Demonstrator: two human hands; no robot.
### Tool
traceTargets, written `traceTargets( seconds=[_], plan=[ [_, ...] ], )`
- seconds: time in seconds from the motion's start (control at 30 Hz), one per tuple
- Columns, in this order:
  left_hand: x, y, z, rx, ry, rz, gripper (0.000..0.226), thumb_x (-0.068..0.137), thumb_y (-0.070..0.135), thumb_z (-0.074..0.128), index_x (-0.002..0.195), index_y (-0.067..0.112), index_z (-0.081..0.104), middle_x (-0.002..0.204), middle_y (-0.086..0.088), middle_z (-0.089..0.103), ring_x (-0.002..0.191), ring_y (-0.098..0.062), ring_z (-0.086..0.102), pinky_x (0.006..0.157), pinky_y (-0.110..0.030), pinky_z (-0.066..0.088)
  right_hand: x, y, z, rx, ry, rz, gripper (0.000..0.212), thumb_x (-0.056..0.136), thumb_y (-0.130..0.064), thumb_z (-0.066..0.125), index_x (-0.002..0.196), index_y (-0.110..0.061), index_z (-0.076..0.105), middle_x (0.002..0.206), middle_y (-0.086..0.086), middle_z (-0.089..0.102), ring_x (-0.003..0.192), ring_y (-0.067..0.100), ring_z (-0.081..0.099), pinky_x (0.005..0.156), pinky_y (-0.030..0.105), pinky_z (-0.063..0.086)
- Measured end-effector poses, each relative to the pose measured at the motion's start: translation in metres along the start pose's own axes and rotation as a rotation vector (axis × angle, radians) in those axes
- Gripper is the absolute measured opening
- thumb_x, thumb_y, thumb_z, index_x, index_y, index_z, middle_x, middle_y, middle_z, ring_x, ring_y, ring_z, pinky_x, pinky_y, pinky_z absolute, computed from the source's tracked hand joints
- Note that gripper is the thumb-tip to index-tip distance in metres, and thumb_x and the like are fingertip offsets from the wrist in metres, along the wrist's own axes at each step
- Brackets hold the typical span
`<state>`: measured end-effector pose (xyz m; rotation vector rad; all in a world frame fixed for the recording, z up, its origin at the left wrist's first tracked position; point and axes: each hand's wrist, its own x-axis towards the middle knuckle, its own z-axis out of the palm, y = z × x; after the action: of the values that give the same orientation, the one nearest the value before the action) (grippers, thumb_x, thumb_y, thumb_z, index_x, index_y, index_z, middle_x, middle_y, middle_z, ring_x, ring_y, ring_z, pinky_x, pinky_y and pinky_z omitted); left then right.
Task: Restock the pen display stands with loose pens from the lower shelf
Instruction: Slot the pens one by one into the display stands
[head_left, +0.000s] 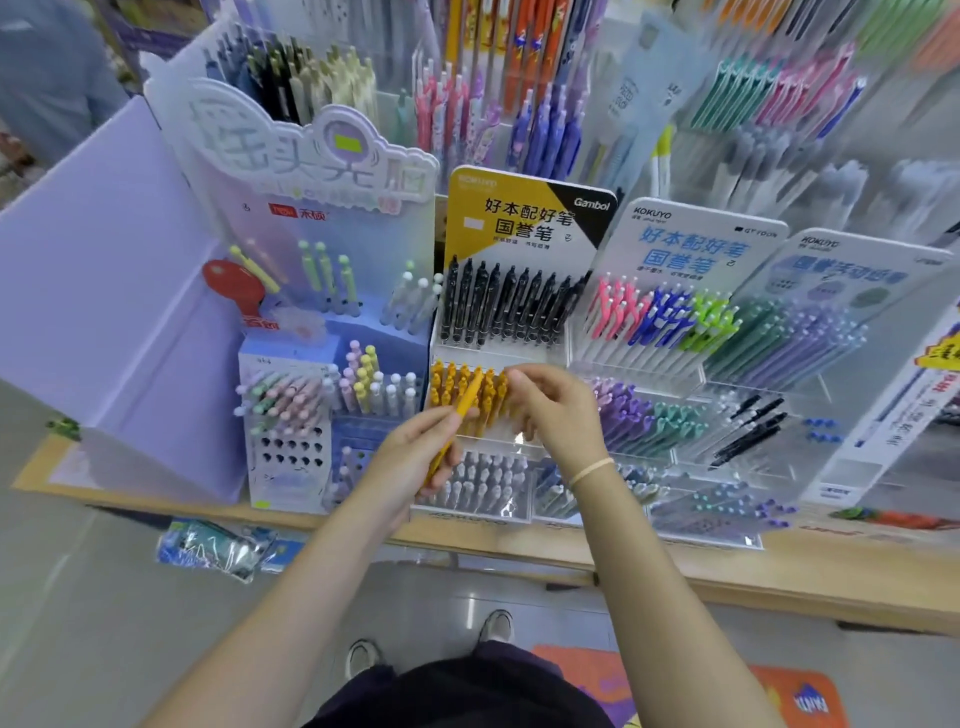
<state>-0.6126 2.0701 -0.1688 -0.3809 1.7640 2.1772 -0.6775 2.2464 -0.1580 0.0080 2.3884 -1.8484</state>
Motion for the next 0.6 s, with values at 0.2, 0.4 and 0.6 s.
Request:
traceTargets(
  seconds=[0.2,0.4,0.6],
  plan=[
    [0.007,0.014,0.003,0.074,-0.029,0.027,0.014,0.096,0.011,0.064,0.11,0.012,0.069,0.074,-0.001,0.069,0.051,-0.011,0.056,0.043,-0.02,0.038,-0.013,-0.007,-0.01,0.268,-0.131,0.106,0.016,0.095,-0.01,0.063,0.1,0.005,0.064,0.079,0.015,0.069,0.056,0.019,0.06,0.049,0.025,0.049],
    [0.016,0.017,0.005,-0.403,0.157,0.051,0.019,0.085,-0.007,0.065,0.103,0.0,0.064,0.085,-0.012,0.074,0.063,-0.014,0.069,0.058,-0.02,0.056,-0.023,0.0,-0.019,0.454,-0.137,0.223,0.009,0.094,0.002,0.059,0.103,0.004,0.06,0.087,0.022,0.071,0.073,0.029,0.072,0.063,0.028,0.06],
    [0.02,0.015,0.021,-0.456,0.12,0.087,0.017,0.077,0.009,0.071,0.094,0.004,0.071,0.088,-0.008,0.076,0.061,-0.009,0.064,0.054,-0.017,0.053,-0.031,0.01,-0.024,0.231,-0.313,0.257,0.009,0.088,0.002,0.067,0.098,0.001,0.067,0.097,0.023,0.073,0.089,0.031,0.072,0.08,0.035,0.061]
  ],
)
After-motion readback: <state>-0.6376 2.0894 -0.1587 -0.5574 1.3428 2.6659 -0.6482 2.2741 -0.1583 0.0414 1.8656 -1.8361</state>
